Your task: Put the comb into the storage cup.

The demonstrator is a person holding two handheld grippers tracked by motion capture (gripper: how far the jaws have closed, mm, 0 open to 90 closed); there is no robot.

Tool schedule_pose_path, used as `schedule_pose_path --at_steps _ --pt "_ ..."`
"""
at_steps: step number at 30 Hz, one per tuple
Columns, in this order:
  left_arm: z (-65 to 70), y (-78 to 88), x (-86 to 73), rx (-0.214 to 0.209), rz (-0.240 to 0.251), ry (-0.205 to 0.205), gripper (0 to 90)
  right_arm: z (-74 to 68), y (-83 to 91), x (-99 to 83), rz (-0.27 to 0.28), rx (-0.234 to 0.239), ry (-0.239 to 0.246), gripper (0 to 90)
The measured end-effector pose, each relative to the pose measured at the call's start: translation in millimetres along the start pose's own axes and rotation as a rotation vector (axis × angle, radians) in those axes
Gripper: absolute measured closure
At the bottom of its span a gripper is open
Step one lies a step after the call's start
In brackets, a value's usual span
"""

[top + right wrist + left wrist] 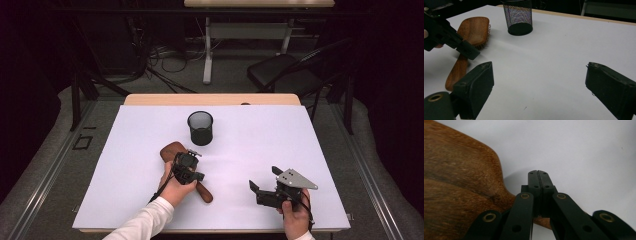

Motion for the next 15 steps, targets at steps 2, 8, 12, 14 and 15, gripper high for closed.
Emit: schedule_pose_path --at_steps 2,8,12,14,15 --pt "-0.8 2.1 -2.4 0.009 0.000 -0.011 90.0 -0.1 0.1 0.0 0.000 0.001 0.000 8.0" --pt "-0.9 8.6 -10.1 0.019 0.003 -0.027 90.0 -0.1 0.1 -0.1 -0.001 0.001 -0.002 8.3" --pt "-0.7 13.3 -14.8 0.008 0.016 -0.027 90.0 -0.5 0.0 -0.2 -0.003 0.001 -0.001 8.4" --pt "-1.1 16.2 -17.6 0.003 0.022 -0.028 90.0 -0.6 0.0 -0.2 -0.002 0.001 -0.002 8.5" --pt "-1.4 17.6 -19.6 -0.001 0.023 -0.030 90.0 -0.5 0.0 -0.3 -0.004 0.001 -0.002 8.5"
Point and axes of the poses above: each handheld gripper's, and its own axes: y roughly backward along the jaws, x roughly out of its top, z roughly to its right, the point moved 5 cm from there along -y, roughly forward along the jaws, and after that the axes turned 9 degrees about -x, right-handed, at the moved point
